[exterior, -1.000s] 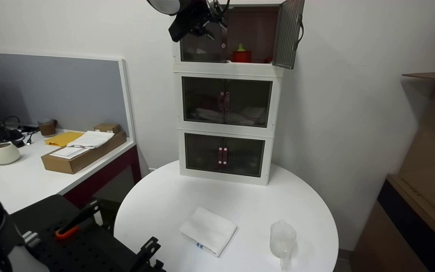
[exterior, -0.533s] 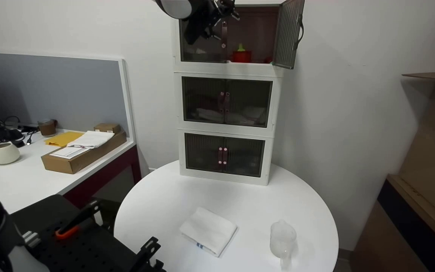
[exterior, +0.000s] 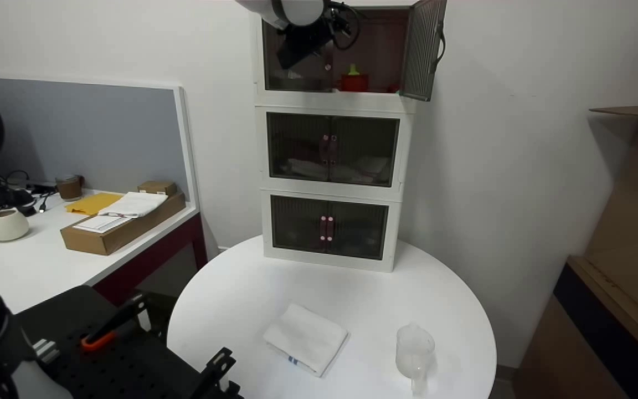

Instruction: Open the left door of the topmost cabinet.

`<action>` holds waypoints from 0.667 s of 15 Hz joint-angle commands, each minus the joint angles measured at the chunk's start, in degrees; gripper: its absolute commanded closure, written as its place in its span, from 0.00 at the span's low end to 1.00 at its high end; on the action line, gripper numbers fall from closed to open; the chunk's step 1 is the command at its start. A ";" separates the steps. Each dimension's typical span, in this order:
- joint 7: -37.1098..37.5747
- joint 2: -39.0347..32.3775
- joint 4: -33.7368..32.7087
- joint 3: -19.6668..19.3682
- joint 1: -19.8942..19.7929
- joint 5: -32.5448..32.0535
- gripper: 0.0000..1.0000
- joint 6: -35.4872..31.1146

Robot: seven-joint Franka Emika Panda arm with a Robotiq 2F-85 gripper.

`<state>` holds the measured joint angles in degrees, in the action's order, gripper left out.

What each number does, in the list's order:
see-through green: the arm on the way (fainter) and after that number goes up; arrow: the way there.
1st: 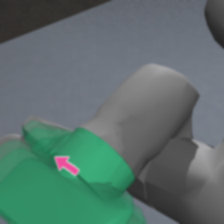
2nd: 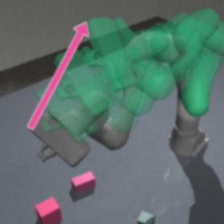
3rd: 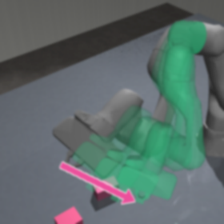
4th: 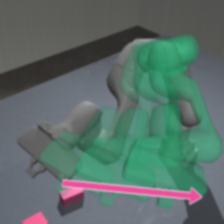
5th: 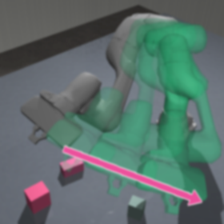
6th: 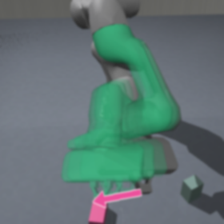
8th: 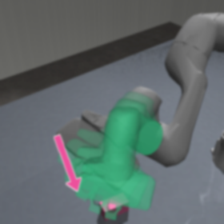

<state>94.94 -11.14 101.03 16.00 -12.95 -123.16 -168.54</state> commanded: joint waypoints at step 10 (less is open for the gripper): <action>16.18 -6.11 -3.88 2.14 -0.02 -17.40 0.00 13.35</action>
<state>109.93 -15.62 97.62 18.28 -13.04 -138.46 -158.60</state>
